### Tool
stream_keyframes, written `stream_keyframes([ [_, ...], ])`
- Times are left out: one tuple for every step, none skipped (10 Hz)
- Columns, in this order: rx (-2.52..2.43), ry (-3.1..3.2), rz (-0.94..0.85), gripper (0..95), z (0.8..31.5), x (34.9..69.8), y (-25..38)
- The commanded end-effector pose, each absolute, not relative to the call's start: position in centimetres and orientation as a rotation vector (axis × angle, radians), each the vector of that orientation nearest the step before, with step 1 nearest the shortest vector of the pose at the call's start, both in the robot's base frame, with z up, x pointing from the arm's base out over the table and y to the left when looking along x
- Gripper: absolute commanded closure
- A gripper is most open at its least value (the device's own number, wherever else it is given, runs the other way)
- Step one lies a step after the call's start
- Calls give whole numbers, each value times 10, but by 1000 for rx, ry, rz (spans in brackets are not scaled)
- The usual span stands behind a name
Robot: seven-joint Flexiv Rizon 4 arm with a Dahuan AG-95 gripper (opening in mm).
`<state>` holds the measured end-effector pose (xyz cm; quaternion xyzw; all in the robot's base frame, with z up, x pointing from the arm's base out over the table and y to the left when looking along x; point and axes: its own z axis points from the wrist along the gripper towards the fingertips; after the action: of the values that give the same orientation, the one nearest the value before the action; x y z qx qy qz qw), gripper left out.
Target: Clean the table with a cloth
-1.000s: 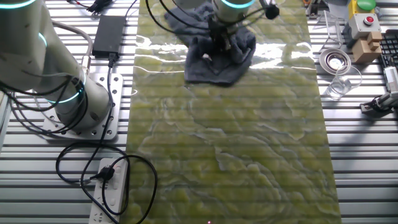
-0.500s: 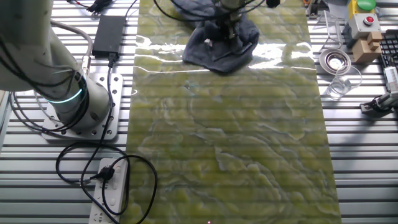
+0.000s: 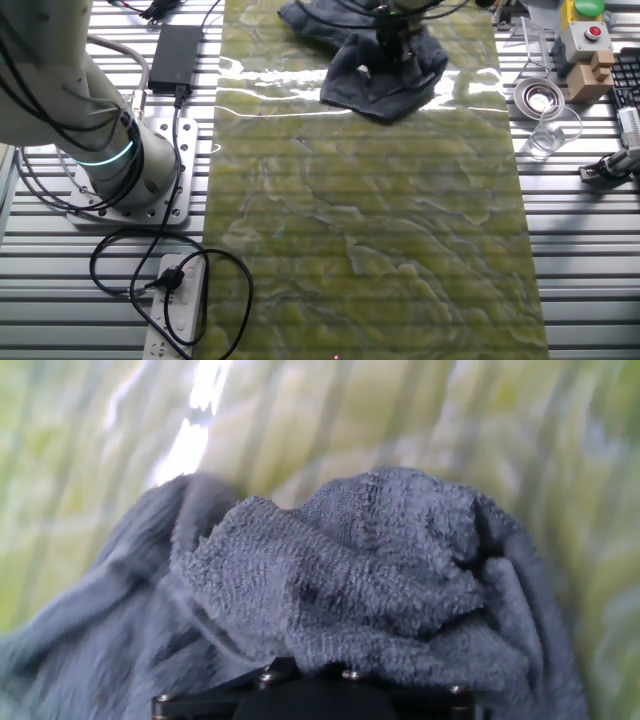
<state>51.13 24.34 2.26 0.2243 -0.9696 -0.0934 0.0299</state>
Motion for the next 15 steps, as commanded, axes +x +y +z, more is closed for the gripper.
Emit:
stream_keyframes([
  [814, -2968, -264, 950, 24, 537, 217],
  [830, -2962, -265, 950, 25, 540, 211],
  [890, -2945, -255, 950, 27, 548, 192],
  [929, -2935, -255, 950, 27, 552, 179],
  [969, -2921, -243, 950, 27, 554, 164],
  [987, -2914, -240, 950, 27, 553, 155],
  [1028, -2901, -241, 950, 28, 553, 141],
  [1016, -2902, -227, 950, 28, 553, 141],
  [1017, -2900, -227, 950, 28, 553, 141],
  [1015, -2900, -231, 950, 29, 553, 141],
  [1012, -2896, -238, 950, 31, 552, 141],
  [1000, -2865, -248, 950, 38, 552, 144],
  [988, -2846, -248, 950, 44, 551, 147],
  [957, -2829, -261, 950, 56, 545, 158],
  [917, -2837, -259, 950, 56, 545, 158],
])
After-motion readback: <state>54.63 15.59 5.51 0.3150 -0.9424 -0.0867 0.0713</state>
